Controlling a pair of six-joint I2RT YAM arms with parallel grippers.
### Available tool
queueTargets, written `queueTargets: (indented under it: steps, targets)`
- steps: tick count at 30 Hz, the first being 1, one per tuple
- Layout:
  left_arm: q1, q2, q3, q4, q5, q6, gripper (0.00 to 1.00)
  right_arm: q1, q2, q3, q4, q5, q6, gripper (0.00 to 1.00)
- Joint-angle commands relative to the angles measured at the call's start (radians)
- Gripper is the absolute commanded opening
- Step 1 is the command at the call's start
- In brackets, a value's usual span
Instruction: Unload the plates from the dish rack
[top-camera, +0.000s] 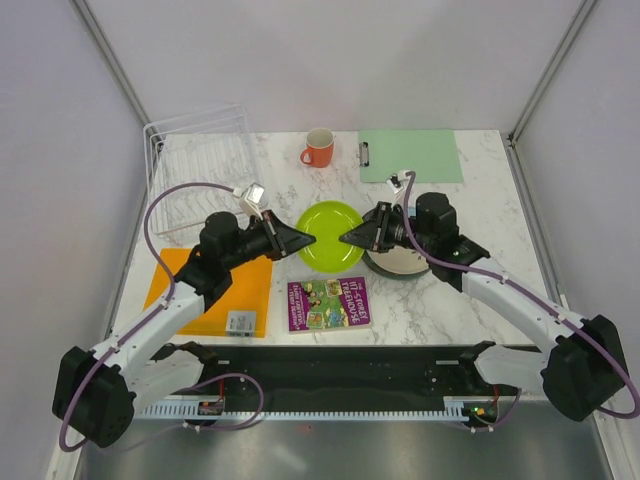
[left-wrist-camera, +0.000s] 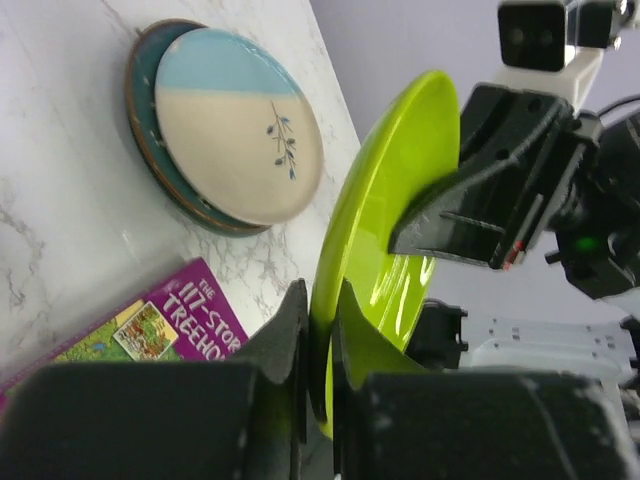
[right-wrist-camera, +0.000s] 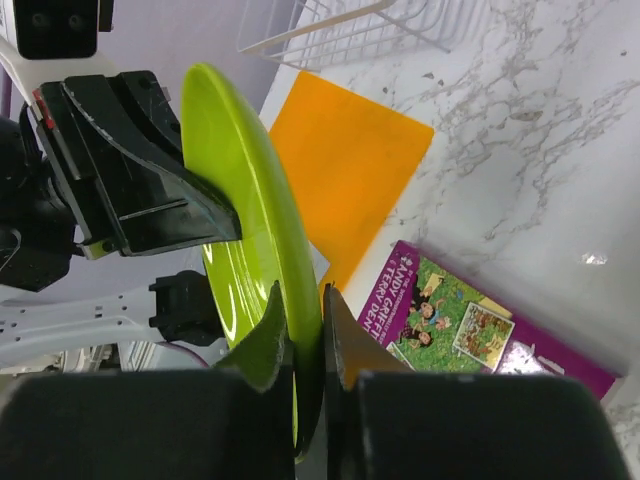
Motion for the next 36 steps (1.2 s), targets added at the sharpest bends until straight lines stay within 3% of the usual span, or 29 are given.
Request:
queueTargets:
  steps: [1, 2, 5, 9, 12, 16, 23, 31, 35, 36]
  targets:
    - [-0.009, 0.002, 0.002, 0.089, 0.012, -0.033, 0.12, -0.002, -0.017, 0.041, -0.010, 0.109, -0.033, 0.00]
    - [-0.009, -0.006, 0.008, 0.067, -0.016, -0.005, 0.34, -0.003, -0.046, 0.046, -0.029, 0.178, -0.053, 0.00]
    - [-0.009, -0.040, 0.034, -0.133, -0.170, 0.091, 0.55, -0.020, -0.116, 0.086, -0.193, 0.392, -0.128, 0.00]
    - [-0.009, -0.105, 0.054, -0.451, -0.486, 0.206, 0.62, -0.120, -0.163, 0.115, -0.382, 0.551, -0.188, 0.00]
    - [-0.009, -0.162, 0.029, -0.520, -0.692, 0.269, 0.61, -0.222, -0.150, 0.103, -0.424, 0.502, -0.208, 0.00]
    - [-0.009, -0.213, -0.029, -0.562, -0.917, 0.289, 0.60, -0.267, -0.103, 0.084, -0.447, 0.508, -0.219, 0.00]
    - [-0.001, -0.175, -0.138, -0.421, -1.071, 0.426, 0.60, -0.299, -0.020, 0.054, -0.430, 0.519, -0.228, 0.00]
    - [0.001, -0.141, -0.201, -0.260, -1.076, 0.492, 0.59, -0.316, 0.095, 0.026, -0.350, 0.502, -0.239, 0.01]
    - [0.001, -0.170, -0.210, -0.254, -1.065, 0.493, 0.59, -0.319, 0.121, -0.006, -0.317, 0.493, -0.231, 0.14]
    - [-0.001, -0.191, -0.210, -0.254, -1.064, 0.499, 0.60, -0.319, 0.121, -0.017, -0.313, 0.495, -0.231, 0.31]
